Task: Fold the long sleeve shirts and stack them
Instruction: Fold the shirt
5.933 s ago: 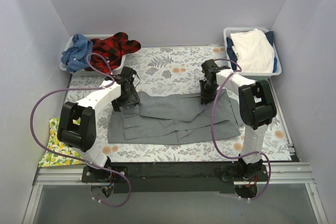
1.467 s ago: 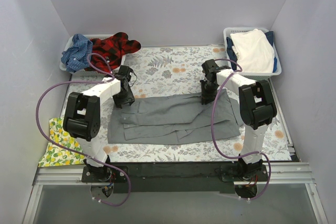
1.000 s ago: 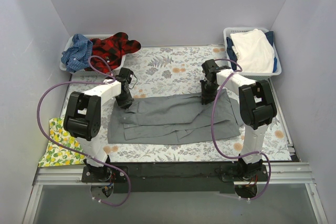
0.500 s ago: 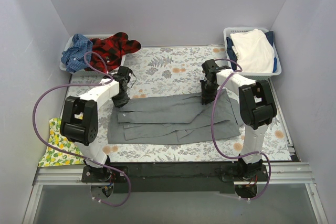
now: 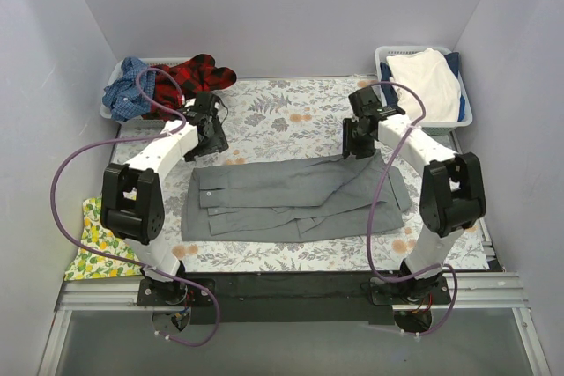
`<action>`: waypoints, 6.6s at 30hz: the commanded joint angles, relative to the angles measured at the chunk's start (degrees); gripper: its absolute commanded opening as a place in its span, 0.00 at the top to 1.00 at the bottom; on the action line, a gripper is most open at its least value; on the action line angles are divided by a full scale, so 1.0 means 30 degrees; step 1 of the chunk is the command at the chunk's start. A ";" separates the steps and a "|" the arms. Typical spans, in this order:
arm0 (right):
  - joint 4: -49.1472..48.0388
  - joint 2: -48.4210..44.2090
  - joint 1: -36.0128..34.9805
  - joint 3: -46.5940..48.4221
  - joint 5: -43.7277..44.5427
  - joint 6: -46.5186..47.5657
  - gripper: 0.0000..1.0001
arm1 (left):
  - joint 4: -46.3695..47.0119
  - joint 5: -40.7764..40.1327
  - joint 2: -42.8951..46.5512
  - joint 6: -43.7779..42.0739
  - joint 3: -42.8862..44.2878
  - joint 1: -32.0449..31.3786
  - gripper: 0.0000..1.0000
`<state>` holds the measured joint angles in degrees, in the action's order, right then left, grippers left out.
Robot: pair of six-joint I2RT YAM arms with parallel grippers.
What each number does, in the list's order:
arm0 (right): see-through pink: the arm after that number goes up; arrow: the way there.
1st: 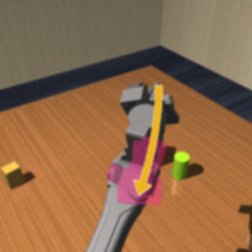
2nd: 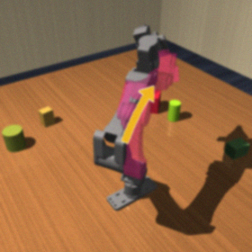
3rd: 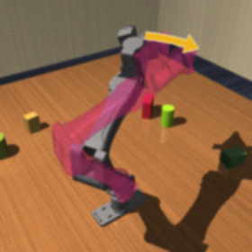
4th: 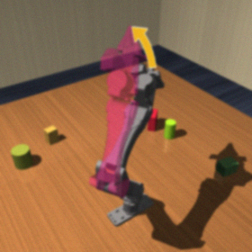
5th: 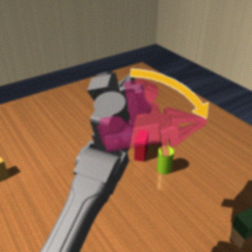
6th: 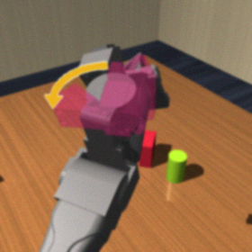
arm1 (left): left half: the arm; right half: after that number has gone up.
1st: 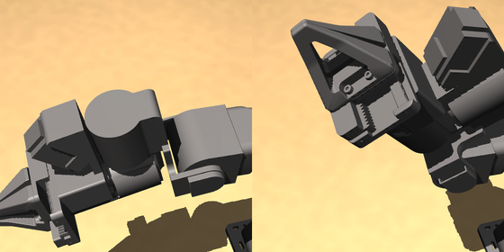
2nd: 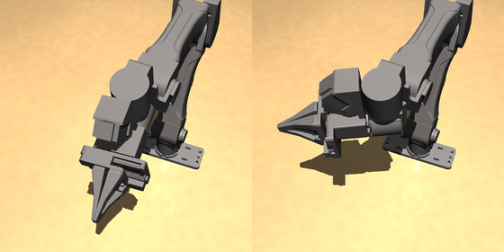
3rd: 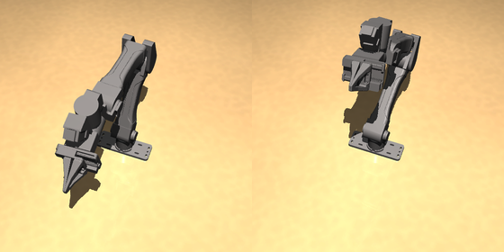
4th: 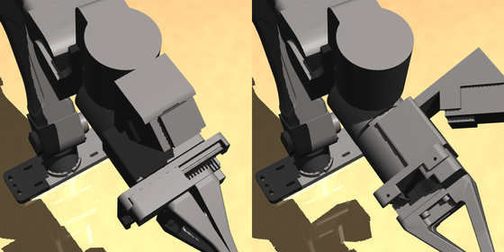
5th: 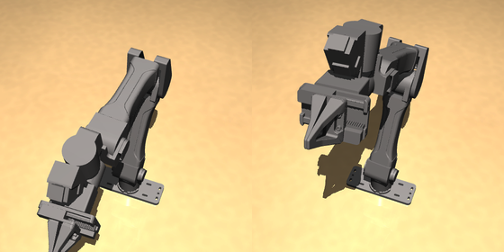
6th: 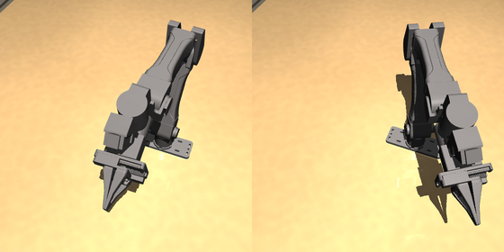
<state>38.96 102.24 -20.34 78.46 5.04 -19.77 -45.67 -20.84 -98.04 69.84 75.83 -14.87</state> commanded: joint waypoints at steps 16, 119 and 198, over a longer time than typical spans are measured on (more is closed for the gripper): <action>0.0578 -0.7945 0.5604 -0.4733 0.1429 -0.1701 0.52 | 0.7255 1.1751 -0.4815 -0.6433 0.4631 -0.8516 0.22; -0.0243 0.2314 -0.8283 -0.4260 -0.2561 0.5275 0.53 | 0.1748 0.6591 0.0243 -0.2364 0.6866 0.1940 0.02; -0.4169 -0.3902 -0.0779 -1.2499 -1.3896 -0.0412 0.99 | 0.3767 1.7845 -0.0133 -0.2452 -0.8608 -0.3831 0.93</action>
<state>25.93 92.79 -22.92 42.06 -36.36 -21.21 -36.56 35.53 -98.21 63.77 48.62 -26.06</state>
